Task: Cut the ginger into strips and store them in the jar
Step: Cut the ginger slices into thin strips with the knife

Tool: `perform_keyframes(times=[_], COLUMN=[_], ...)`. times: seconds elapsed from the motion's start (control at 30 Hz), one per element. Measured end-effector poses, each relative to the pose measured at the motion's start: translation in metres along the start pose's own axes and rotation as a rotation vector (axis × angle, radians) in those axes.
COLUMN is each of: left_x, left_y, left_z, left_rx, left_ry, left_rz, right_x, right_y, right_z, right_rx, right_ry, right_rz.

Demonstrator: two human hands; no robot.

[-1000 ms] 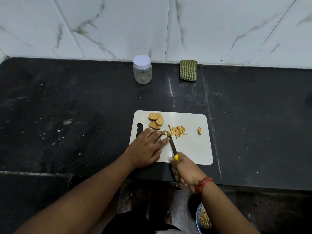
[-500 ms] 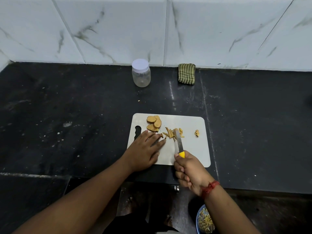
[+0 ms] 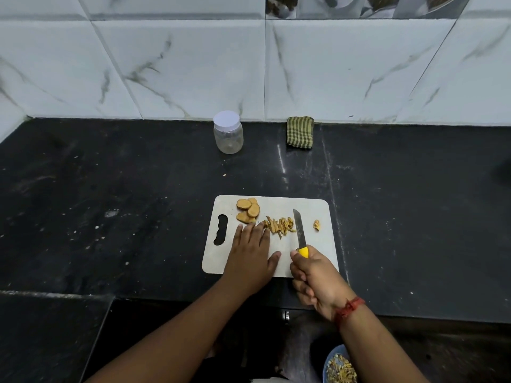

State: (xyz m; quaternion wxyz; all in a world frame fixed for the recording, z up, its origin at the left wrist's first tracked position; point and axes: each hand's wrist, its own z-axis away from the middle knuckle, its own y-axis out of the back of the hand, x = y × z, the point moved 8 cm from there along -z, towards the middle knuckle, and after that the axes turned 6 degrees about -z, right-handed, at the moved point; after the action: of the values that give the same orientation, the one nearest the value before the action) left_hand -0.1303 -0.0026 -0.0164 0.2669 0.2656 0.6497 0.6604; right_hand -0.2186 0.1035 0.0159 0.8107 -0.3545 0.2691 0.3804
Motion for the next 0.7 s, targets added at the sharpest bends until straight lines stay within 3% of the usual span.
perform_keyframes(times=[0.3, 0.7], left_x=[-0.006, -0.051], left_y=[0.005, 0.038], left_z=[-0.008, -0.023], left_rx=[0.0, 0.297], left_ry=[-0.104, 0.015], left_rz=[0.053, 0.142], right_x=[0.004, 0.0], right_y=[0.004, -0.011], right_z=[0.006, -0.016], right_rx=[0.004, 0.053], right_ry=[0.018, -0.005], right_rz=[0.008, 0.032])
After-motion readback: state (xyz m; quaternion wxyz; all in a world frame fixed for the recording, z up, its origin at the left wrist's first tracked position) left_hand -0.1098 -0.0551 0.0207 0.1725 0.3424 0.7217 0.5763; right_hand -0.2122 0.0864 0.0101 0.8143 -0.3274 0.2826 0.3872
